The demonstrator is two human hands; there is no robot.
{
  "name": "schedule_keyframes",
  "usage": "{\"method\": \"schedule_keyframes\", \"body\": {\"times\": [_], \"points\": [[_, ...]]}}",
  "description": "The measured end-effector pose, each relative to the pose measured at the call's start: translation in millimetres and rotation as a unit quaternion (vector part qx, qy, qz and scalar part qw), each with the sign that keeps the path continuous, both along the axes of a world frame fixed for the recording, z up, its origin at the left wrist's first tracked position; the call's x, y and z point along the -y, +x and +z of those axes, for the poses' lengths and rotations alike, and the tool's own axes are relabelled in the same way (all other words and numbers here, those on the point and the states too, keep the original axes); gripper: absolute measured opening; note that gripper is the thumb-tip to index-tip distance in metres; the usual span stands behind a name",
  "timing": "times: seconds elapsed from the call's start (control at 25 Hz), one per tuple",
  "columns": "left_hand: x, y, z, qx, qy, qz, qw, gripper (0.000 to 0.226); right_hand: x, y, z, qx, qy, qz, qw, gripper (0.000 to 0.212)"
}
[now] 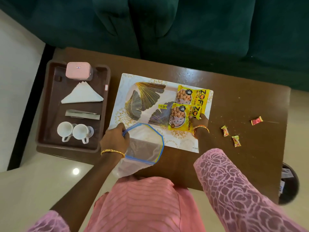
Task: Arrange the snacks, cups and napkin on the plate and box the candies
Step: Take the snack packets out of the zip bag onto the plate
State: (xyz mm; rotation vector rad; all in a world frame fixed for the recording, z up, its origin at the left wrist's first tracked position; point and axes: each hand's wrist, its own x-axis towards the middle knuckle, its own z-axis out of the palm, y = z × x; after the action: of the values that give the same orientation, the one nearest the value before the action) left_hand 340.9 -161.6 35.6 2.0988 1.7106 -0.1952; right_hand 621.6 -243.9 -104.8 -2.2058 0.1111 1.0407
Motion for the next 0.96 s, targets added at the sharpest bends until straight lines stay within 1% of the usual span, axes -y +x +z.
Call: {"method": "schedule_keyframes", "body": {"times": [0.2,0.36,0.4,0.44,0.48,0.52,0.56,0.6,0.64,0.68,0.72,0.76,0.8,0.84,0.88,0.96], "points": [[4,5,-4,0.005,0.000,0.002,1.000,0.011,-4,-12,1,0.089,-0.022,0.004,0.996,0.041],[3,7,0,0.021,-0.011,0.025,0.999,0.015,-7,-18,21,0.129,-0.032,-0.008,0.991,0.040],[2,7,1,0.026,-0.015,0.030,0.999,0.016,-7,-22,32,0.159,-0.029,-0.012,0.987,0.040],[2,8,3,0.033,-0.022,0.037,0.999,0.017,-5,-28,45,0.203,-0.017,-0.011,0.979,0.040],[3,8,4,0.040,-0.031,0.047,0.998,0.018,-2,-37,60,0.250,0.013,-0.002,0.968,0.039],[3,7,6,0.049,-0.040,0.059,0.996,0.020,5,-49,76,0.276,0.059,0.021,0.959,0.039],[2,6,7,0.061,-0.049,0.072,0.994,0.021,13,-64,90,0.266,0.107,0.062,0.956,0.040],[2,6,8,0.073,-0.057,0.083,0.992,0.022,24,-81,102,0.222,0.147,0.118,0.957,0.043],[2,4,8,0.087,-0.064,0.095,0.990,0.025,37,-96,112,0.153,0.171,0.187,0.955,0.046],[1,1,9,0.100,-0.070,0.111,0.986,0.028,49,-109,123,0.078,0.184,0.264,0.944,0.050],[-1,-1,10,0.113,-0.079,0.134,0.981,0.032,60,-118,131,0.005,0.195,0.330,0.924,0.057],[-3,-5,11,0.129,-0.096,0.163,0.973,0.036,70,-125,138,-0.064,0.213,0.371,0.902,0.070],[-6,-7,12,0.147,-0.124,0.197,0.961,0.040,77,-129,141,-0.129,0.235,0.380,0.885,0.084],[-9,-10,12,0.166,-0.158,0.235,0.945,0.042,81,-132,142,-0.167,0.249,0.370,0.879,0.096],[-12,-12,13,0.184,-0.196,0.271,0.924,0.043,82,-137,139,-0.173,0.251,0.352,0.885,0.103],[-16,-16,17,0.206,-0.269,0.319,0.885,0.042,74,-151,138,-0.134,0.227,0.282,0.923,0.104]]}}
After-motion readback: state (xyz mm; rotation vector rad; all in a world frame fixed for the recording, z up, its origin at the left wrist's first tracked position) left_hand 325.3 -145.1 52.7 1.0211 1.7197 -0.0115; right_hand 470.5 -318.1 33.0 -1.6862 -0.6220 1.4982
